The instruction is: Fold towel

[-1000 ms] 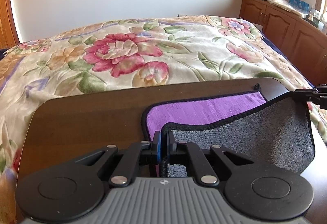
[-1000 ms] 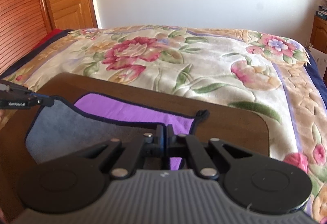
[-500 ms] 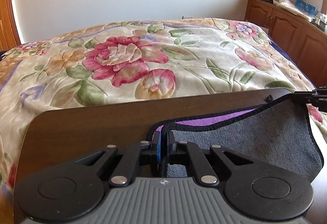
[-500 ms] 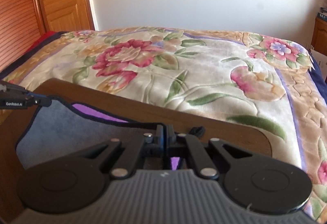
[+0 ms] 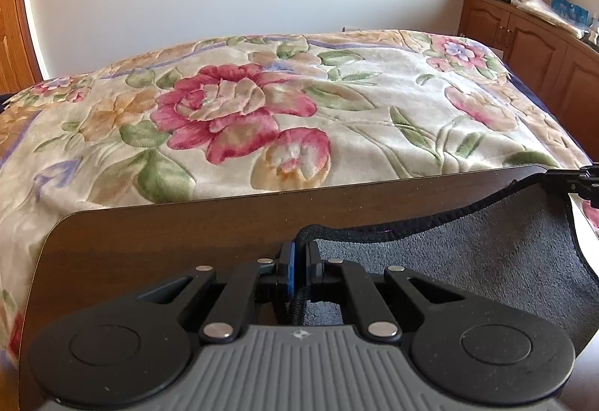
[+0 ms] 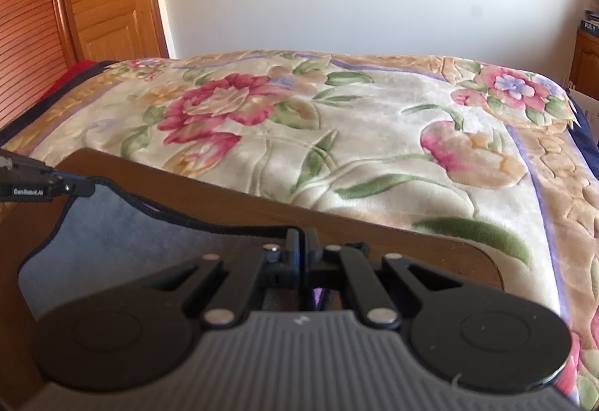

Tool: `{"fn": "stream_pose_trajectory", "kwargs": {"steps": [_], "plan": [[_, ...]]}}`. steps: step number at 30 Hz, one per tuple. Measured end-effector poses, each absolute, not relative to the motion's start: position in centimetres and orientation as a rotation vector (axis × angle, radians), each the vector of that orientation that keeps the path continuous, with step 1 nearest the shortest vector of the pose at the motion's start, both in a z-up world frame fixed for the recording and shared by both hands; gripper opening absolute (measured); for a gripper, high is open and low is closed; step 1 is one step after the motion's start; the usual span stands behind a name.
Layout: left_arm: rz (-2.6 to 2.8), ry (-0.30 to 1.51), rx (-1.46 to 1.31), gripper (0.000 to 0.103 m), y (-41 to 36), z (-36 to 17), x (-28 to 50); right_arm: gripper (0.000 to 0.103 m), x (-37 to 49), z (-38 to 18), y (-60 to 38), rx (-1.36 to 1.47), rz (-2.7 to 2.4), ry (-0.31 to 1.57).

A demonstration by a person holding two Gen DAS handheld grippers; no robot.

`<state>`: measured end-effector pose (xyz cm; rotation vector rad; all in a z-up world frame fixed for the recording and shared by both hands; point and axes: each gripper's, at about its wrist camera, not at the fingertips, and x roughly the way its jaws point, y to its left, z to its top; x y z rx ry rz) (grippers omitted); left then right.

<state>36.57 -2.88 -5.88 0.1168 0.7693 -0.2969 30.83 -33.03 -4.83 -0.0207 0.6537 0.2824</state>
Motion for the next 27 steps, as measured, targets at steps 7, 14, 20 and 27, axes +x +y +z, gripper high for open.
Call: {"fn": "stream_pose_trajectory", "kwargs": {"steps": [7,14,20,27], "plan": [[-0.283,0.767,0.122,0.002,-3.4,-6.3,37.1,0.003,31.5,-5.6,-33.6,-0.009,0.274,0.664],[-0.268,0.785,0.138,0.002,-3.5,-7.0,37.3,0.003,31.8,-6.5,-33.7,-0.013,0.266,0.693],[-0.250,0.793,0.145,0.003,-3.7,-7.5,37.6,0.003,32.0,-6.8,-33.6,-0.020,0.259,0.710],[-0.231,0.807,0.118,0.032,-3.3,-8.3,37.8,0.017,32.3,-7.7,-33.2,-0.042,0.217,0.742]]}}
